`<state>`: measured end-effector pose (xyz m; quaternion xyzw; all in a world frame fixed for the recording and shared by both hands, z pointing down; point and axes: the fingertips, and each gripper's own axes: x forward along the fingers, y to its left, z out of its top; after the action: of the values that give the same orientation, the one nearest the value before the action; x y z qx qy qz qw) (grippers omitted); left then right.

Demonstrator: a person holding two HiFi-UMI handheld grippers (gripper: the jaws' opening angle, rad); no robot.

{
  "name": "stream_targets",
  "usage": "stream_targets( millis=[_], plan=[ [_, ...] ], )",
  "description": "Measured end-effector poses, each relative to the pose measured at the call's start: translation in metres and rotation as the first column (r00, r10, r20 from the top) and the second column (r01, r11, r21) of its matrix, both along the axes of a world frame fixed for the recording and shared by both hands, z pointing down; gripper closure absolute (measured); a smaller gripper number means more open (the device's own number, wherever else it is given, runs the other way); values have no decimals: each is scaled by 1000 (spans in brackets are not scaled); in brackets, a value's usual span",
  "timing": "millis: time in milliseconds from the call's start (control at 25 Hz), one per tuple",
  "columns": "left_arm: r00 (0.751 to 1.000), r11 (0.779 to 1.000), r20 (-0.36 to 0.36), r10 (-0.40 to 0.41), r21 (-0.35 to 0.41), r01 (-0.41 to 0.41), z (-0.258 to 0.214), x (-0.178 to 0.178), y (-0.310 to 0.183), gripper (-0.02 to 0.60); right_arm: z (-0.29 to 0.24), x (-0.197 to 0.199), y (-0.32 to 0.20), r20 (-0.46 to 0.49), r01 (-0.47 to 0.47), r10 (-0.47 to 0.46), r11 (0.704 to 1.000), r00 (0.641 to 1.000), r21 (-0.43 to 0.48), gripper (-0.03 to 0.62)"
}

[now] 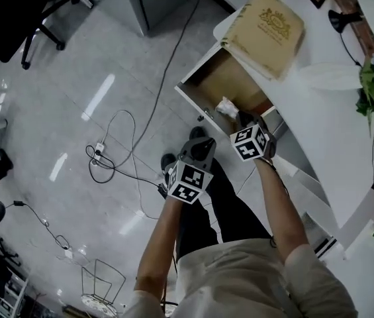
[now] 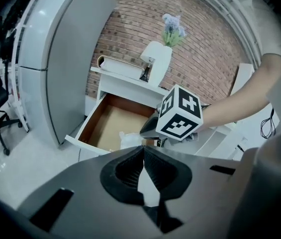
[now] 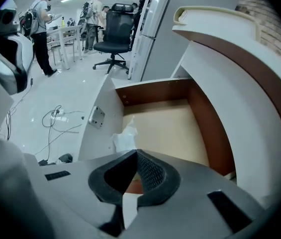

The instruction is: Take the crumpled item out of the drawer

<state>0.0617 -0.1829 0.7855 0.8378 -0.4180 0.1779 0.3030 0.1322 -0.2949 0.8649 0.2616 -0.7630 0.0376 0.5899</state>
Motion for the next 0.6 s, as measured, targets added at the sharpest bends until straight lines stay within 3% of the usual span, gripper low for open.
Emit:
stream_targets(
  millis=[600],
  plan=[
    [984, 983, 23, 179, 41, -180, -58, -9, 67, 565, -70, -9, 95, 87, -162, 158, 986, 984, 36, 569]
  ],
)
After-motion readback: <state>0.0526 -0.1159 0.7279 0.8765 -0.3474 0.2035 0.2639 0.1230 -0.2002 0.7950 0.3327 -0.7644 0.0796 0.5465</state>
